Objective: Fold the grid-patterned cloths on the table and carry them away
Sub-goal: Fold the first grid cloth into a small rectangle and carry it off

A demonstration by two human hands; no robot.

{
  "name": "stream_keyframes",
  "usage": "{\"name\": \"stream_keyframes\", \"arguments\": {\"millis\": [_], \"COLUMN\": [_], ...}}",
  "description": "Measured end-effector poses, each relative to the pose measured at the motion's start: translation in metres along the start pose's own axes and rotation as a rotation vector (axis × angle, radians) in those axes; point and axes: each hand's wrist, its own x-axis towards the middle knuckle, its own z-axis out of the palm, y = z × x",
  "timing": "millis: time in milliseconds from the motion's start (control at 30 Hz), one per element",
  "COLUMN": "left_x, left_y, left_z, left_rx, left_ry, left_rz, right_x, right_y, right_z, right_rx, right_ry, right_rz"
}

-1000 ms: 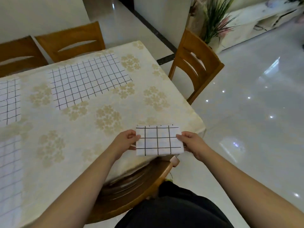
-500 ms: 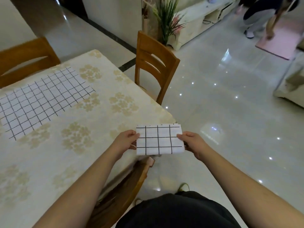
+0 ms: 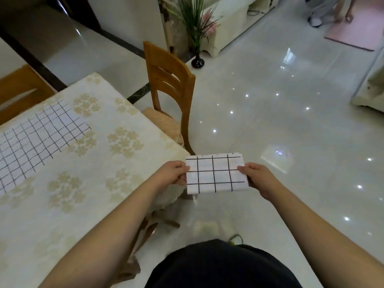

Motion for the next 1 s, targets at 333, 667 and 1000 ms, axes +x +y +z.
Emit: {"name": "stream_keyframes", "arguments": {"millis": [333,667,1000], "left_x": [0.036,0.096,0.171], "left_y": [0.054,0.085,0.127], "left_z": [0.093,0.101,0.062], "left_rx": [0.032,0.031,-0.016], "left_ry": [0.01,-0.018,-0.008], "left_rz": [0.037,0.034,0.054], "right_x": [0.028,0.065,0.148], "right_y": [-0.007,-0.033,-0.104], "right_z": [-0.104,-0.134,-0.128], "right_rx": [-0.069,-0.122,-0.216], "right_ry": [0.017,-0.002,-0.028], "right_rz": [-0.014,0.004,-0.02]}}
